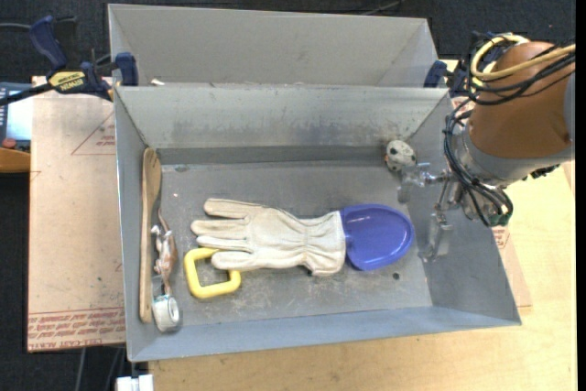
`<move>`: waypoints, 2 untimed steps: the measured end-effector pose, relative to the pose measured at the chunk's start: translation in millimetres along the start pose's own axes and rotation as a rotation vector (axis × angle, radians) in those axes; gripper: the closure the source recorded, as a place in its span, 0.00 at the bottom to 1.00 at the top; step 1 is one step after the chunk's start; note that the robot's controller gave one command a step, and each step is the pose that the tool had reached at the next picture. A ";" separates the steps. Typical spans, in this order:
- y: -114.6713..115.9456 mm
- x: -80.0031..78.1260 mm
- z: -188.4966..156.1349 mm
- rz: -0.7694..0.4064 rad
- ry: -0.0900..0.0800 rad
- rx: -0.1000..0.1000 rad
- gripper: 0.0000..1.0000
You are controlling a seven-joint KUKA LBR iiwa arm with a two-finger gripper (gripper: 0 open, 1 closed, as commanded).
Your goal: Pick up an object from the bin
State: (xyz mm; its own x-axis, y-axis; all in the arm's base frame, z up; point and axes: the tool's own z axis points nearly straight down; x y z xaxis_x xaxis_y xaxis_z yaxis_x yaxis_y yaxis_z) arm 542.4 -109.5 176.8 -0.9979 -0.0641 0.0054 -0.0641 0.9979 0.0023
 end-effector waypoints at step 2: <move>42.8 1.2 76.6 -0.147 -0.005 0.000 0.00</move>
Offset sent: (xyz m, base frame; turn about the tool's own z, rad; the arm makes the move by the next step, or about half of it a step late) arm -0.0032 0.0403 -0.0735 -0.1451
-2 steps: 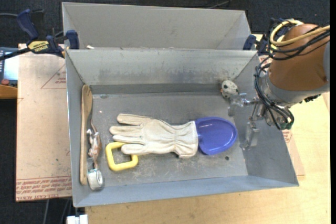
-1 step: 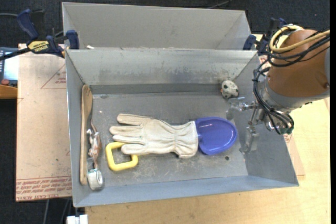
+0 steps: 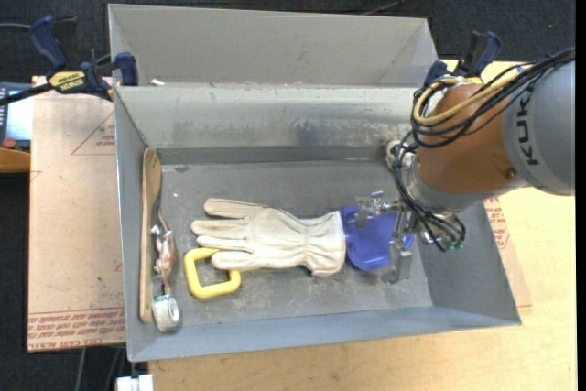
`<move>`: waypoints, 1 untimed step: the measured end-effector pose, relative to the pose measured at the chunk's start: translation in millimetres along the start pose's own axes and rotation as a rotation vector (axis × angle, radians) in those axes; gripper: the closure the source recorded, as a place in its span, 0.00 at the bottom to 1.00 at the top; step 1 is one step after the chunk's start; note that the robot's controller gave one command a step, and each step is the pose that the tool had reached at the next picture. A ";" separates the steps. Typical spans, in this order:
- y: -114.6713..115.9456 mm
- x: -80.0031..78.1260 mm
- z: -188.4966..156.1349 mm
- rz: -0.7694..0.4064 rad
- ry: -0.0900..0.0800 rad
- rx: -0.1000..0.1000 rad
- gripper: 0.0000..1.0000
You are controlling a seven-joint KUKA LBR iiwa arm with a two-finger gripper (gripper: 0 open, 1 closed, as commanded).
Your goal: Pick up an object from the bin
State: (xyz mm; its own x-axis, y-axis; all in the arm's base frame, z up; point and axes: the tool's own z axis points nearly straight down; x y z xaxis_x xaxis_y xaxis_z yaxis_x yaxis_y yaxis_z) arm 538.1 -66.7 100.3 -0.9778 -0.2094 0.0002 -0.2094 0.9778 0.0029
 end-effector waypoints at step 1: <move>-2.9 -0.7 8.2 -0.002 -0.015 0.007 0.00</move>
Offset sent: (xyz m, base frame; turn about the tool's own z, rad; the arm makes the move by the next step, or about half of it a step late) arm 0.0326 -0.0518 -0.0151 -0.1503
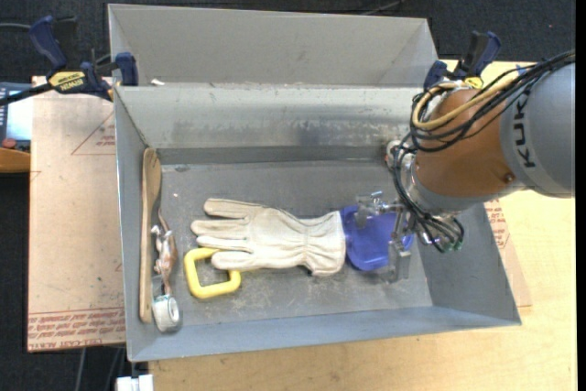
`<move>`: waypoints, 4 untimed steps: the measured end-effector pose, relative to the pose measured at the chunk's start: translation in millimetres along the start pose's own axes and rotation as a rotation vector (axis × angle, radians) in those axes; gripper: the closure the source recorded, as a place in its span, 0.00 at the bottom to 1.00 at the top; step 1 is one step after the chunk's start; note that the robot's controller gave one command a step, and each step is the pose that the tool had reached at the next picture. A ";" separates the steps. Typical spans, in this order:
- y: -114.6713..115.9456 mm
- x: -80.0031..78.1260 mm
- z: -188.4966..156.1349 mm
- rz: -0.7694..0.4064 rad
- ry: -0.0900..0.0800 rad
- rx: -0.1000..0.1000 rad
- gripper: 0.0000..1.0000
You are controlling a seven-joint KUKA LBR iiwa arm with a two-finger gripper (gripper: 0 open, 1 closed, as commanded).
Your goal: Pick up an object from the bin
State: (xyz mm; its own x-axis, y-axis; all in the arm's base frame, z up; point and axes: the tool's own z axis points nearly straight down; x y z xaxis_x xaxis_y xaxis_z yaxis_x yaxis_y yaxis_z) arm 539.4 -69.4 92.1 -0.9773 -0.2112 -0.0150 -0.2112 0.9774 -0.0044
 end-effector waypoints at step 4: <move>31.1 -31.6 21.9 -0.302 0.001 -0.008 1.00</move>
Offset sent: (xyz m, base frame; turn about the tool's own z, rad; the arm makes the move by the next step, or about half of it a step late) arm 0.0106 0.0100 -0.0221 -0.0120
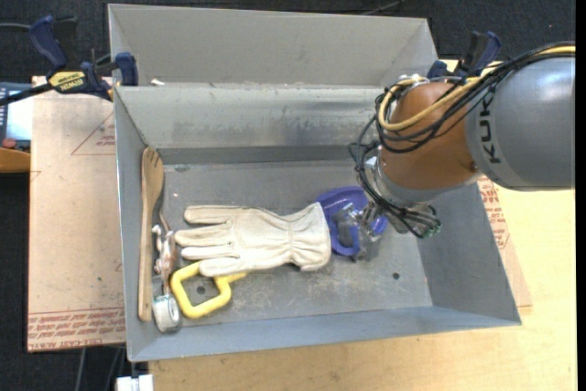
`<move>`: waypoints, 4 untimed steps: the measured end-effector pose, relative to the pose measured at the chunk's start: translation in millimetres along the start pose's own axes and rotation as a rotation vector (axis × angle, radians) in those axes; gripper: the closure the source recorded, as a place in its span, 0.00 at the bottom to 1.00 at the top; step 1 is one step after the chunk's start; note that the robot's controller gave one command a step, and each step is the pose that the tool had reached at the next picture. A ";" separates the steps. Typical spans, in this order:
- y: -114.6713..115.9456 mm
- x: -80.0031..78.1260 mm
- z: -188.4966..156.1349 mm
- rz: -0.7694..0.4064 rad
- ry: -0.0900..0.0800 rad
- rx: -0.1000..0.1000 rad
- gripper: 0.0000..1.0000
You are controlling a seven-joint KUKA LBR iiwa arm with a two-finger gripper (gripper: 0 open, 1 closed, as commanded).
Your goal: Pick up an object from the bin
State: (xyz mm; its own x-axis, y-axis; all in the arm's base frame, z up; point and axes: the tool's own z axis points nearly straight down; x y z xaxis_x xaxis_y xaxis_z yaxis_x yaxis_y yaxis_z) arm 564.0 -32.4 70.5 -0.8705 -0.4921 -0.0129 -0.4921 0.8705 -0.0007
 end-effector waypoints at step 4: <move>6.9 -3.2 -211.8 0.049 0.003 0.000 1.00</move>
Offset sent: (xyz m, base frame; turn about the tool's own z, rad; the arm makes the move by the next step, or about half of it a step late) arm -0.0078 0.0080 0.0421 0.0045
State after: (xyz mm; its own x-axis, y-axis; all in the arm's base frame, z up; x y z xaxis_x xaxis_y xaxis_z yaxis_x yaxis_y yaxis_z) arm 561.0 -26.1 282.4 -0.8935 -0.4489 -0.0095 -0.4489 0.8936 -0.0007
